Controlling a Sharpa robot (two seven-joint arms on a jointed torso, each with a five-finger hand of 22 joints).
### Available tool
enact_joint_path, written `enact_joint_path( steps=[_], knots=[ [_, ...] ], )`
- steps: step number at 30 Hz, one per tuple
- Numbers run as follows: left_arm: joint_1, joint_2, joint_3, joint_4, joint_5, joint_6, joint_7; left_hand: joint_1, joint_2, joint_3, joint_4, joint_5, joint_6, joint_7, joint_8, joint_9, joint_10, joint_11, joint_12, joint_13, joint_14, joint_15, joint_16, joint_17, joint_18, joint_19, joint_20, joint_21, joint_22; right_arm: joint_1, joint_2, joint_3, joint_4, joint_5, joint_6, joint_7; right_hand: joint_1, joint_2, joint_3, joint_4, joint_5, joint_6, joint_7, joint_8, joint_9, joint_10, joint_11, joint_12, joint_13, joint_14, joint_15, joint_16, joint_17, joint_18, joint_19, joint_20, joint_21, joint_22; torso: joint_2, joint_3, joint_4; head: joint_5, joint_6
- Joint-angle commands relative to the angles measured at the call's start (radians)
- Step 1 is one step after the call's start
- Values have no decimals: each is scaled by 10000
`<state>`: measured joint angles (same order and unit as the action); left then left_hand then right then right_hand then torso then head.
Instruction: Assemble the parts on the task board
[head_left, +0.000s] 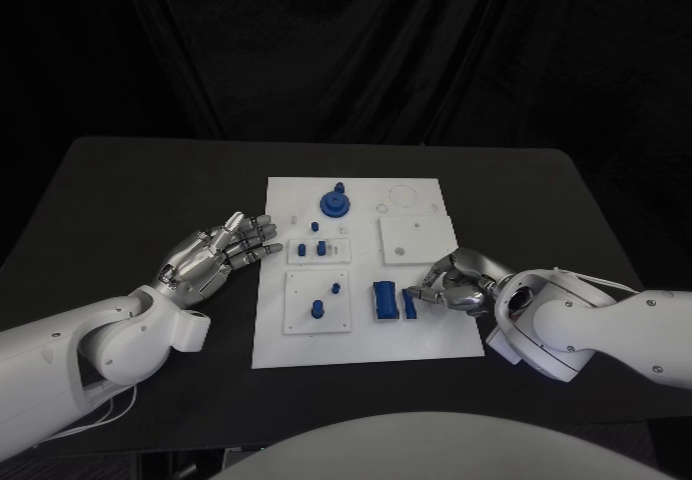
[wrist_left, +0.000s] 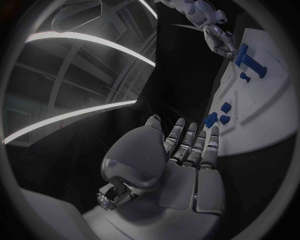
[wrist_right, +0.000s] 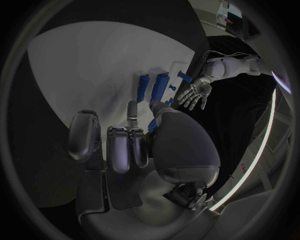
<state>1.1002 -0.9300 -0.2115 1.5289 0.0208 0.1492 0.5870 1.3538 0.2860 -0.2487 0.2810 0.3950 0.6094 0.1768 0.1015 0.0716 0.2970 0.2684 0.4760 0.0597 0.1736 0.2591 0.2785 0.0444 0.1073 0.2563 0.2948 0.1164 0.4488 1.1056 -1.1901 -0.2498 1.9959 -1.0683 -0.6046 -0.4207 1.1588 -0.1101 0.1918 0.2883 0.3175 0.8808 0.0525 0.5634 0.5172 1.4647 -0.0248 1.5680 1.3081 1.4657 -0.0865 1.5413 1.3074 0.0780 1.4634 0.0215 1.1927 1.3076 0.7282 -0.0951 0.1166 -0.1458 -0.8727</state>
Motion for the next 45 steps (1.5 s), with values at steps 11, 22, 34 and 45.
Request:
enact_joint_path(
  steps=[11, 22, 34, 45],
  knots=[
    [-21, 3, 7, 10, -21, 150, 107, 129, 5, 83, 0, 47, -4, 719, 58, -1, 35, 48, 3, 3, 10, 93, 70, 16, -158, 65, -25, 47, 6, -23, -266, -2, 76, -1052, 1184, 82, 779, -326, -628, 36, -1407, -342, 112, 88, 186, 1061, 154, 28, 2627, 893, 133, -2, 1827, 41, -122, 143, -283, 1533, -7, -3, 0, -29, 1],
    [-22, 3, 7, 7, -21, 156, 82, 129, 5, 83, 0, 47, -4, 719, 58, -1, 35, 48, 3, 3, 10, 93, 70, 16, -158, 65, -25, 47, 6, -33, -279, -2, 63, -1497, 2310, -625, 1149, -591, -1069, 60, -2624, -540, -33, 1290, 956, 1061, 30, 28, 2627, 879, 32, -26, 1757, 45, -94, 64, -306, 1535, -6, -6, -7, 5, 1],
    [-23, 6, 7, 8, -21, 165, 79, 129, 5, 83, 0, 47, -4, 719, 58, -1, 35, 48, 3, 3, 10, 93, 70, 16, -158, 65, -25, 47, 6, -49, -222, -2, 18, -1536, 2254, -782, 1072, -672, -1161, 59, -2663, -573, -139, 1816, 1337, 1061, -63, 28, 2627, 873, -45, -39, 1725, 41, -78, -8, -295, 1541, 3, 0, 12, 13, 1],
    [-24, 4, 7, 4, -21, 163, 72, 129, 5, 83, 0, 47, -4, 719, 58, -1, 35, 48, 3, 3, 10, 93, 70, 16, -158, 65, -25, 47, 6, -56, -195, -2, 24, -1539, 1956, -701, 650, -593, -1199, 84, -2685, -580, -217, 2099, 1545, 1061, -135, 28, 2627, 870, -110, -47, 1708, 37, -67, -72, -291, 1545, 10, -3, 5, 42, 1]
  ],
)
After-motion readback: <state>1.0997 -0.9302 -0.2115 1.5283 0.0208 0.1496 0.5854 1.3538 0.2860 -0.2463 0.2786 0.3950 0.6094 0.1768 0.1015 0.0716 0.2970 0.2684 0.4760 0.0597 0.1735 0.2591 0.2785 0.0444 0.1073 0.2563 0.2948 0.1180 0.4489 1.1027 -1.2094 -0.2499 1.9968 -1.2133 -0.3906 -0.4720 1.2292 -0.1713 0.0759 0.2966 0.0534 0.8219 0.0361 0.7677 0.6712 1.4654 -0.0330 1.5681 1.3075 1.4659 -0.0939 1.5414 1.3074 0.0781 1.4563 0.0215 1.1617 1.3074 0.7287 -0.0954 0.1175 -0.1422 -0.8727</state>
